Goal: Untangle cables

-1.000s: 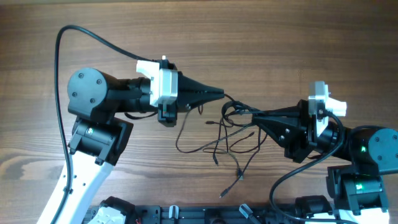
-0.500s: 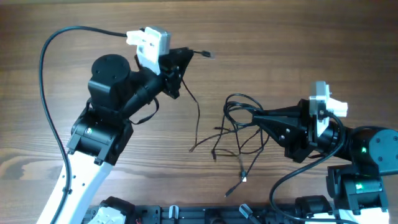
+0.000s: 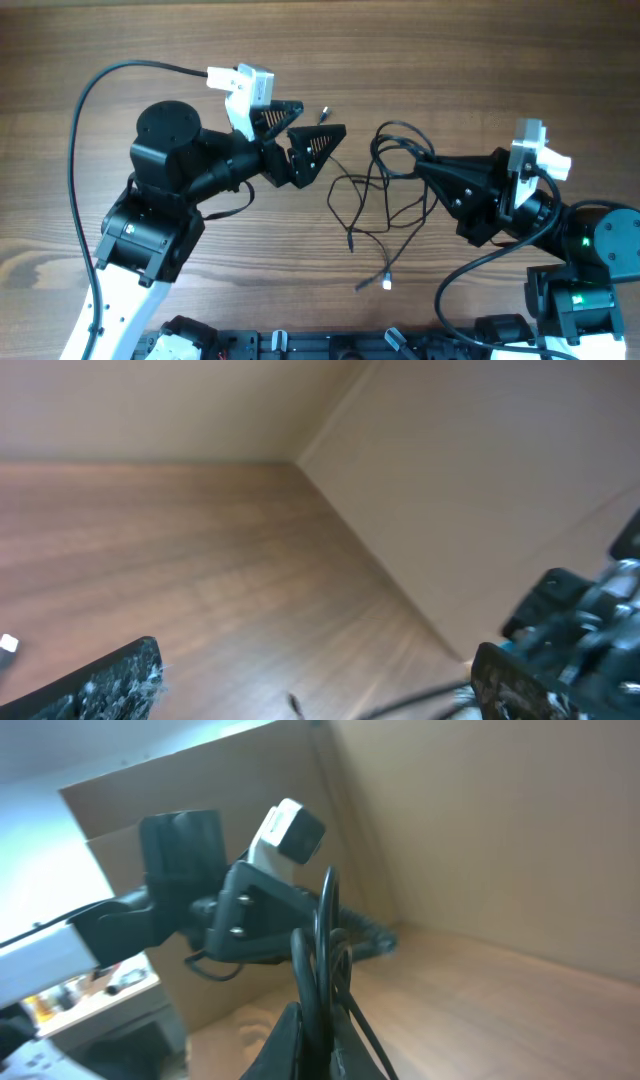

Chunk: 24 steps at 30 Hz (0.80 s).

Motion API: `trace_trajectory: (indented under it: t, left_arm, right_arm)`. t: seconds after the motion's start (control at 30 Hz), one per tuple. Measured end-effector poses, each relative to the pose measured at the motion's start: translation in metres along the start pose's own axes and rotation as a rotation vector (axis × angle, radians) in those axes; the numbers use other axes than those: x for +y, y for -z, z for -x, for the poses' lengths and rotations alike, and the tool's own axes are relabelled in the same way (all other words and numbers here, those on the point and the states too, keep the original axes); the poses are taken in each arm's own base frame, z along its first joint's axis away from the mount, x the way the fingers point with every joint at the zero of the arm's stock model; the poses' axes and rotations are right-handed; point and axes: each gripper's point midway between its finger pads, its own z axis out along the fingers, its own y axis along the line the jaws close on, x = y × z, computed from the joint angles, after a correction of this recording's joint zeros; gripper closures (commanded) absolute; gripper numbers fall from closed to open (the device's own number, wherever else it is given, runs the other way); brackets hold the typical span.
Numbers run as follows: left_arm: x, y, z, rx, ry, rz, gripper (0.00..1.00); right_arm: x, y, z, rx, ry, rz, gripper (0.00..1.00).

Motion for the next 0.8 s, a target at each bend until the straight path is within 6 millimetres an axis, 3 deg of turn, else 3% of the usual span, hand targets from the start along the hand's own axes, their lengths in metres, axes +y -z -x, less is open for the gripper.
trace_trajectory:
  t: [0.13, 0.23, 0.37, 0.57, 0.73, 0.8]
  left_arm:
    - [-0.015, -0.003, -0.008, 0.042, 0.169, -0.060, 0.00]
    - [-0.043, -0.012, -0.016, 0.078, 0.224, -0.148, 0.05]
    - [-0.072, -0.029, -0.026, 0.128, 0.261, -0.247, 0.26]
    - [-0.063, -0.048, -0.036, 0.178, 0.403, -0.220, 0.49]
    - [-0.070, -0.048, -0.026, 0.151, 0.440, -0.253, 0.90]
    - [-0.071, -0.048, -0.024, 0.142, 0.444, -0.261, 0.92]
  right_arm:
    - [-0.002, 0.000, 0.011, -0.047, 0.072, -0.026, 0.96]
    - [-0.001, 0.001, 0.016, -0.066, 0.123, -0.030, 0.95]
    - [-0.001, 0.001, 0.016, -0.067, 0.153, -0.030, 0.96]
    - [-0.001, 0.001, 0.016, -0.066, 0.153, -0.029, 0.95]
    - [-0.002, 0.001, 0.015, -0.062, 0.147, -0.031, 0.95]
    - [-0.004, 0.000, 0.013, -0.054, 0.137, -0.037, 0.96]
